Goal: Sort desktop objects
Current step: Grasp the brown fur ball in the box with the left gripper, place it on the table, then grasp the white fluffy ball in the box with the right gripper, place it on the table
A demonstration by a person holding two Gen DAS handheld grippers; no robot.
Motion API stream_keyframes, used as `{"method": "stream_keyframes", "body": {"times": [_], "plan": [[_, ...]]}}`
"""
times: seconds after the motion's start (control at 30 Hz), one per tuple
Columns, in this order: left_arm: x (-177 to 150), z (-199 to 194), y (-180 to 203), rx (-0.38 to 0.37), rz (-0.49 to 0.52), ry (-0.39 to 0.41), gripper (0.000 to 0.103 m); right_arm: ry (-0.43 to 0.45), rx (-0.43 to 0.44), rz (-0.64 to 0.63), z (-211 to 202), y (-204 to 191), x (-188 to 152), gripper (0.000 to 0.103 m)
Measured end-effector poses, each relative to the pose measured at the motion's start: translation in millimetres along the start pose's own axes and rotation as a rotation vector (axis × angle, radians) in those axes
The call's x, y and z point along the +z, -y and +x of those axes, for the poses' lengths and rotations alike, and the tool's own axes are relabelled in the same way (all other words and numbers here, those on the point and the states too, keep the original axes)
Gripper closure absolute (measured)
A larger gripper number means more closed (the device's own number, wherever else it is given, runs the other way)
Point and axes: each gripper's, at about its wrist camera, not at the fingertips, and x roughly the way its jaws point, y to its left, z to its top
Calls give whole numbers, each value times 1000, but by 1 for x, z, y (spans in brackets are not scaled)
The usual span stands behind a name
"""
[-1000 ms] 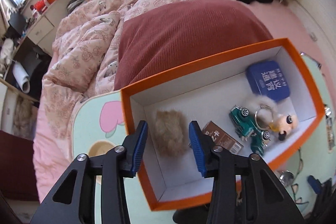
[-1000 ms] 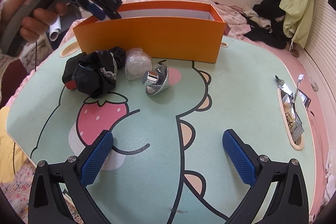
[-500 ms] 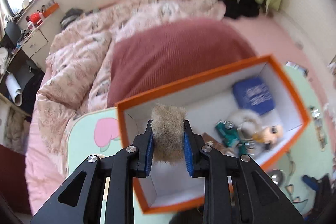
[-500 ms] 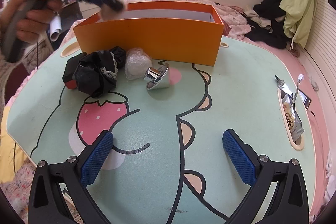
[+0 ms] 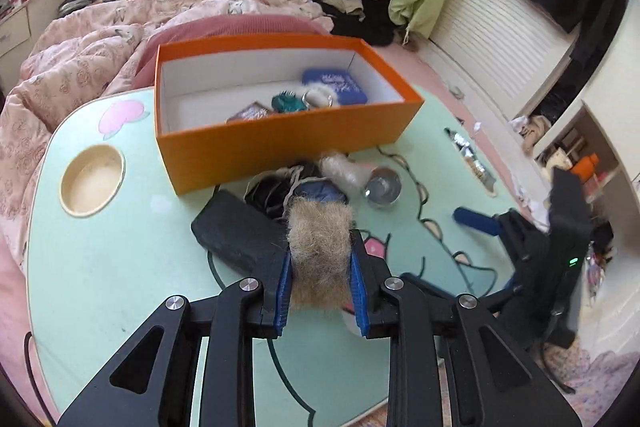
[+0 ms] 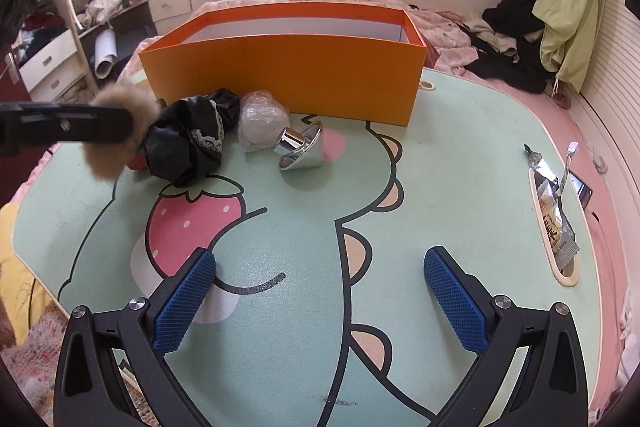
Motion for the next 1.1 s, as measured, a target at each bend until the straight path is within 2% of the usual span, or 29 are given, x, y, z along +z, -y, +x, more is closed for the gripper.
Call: {"method": "stream_keyframes", "body": {"times": [0.07, 0.13, 0.2, 0.33, 0.5, 0.6, 0.63, 0.73, 1.0, 1.1], "plan": [[-2, -1, 1, 33, 0, 27, 64, 0, 0, 0, 0, 0, 0, 0], [-6, -9, 1, 54, -3, 67, 38, 0, 0, 0, 0, 1, 0, 0], [-12, -19, -5, 97, -13, 121, 18, 0, 0, 0, 0, 0, 0, 0], [-32, -31, -20, 222, -11, 166, 18, 0, 0, 0, 0, 1, 0, 0], [-77, -36, -18, 271, 70, 155, 18, -1, 0, -1, 0, 1, 0, 0], [-97, -23, -17, 337, 109, 152, 18, 0, 0, 0, 0, 1, 0, 0], [-100, -17, -18, 345, 103, 154, 14, -1, -2, -2, 0, 1, 0, 0], [-101, -6, -24, 293, 34, 189, 9, 0, -3, -2, 0, 2, 0, 0], [-88, 14, -13, 251, 80, 168, 9, -26, 1, -7, 1, 3, 1, 0], [-89, 12, -13, 252, 81, 175, 8, -18, 26, 3, -6, 7, 20, 6]]}}
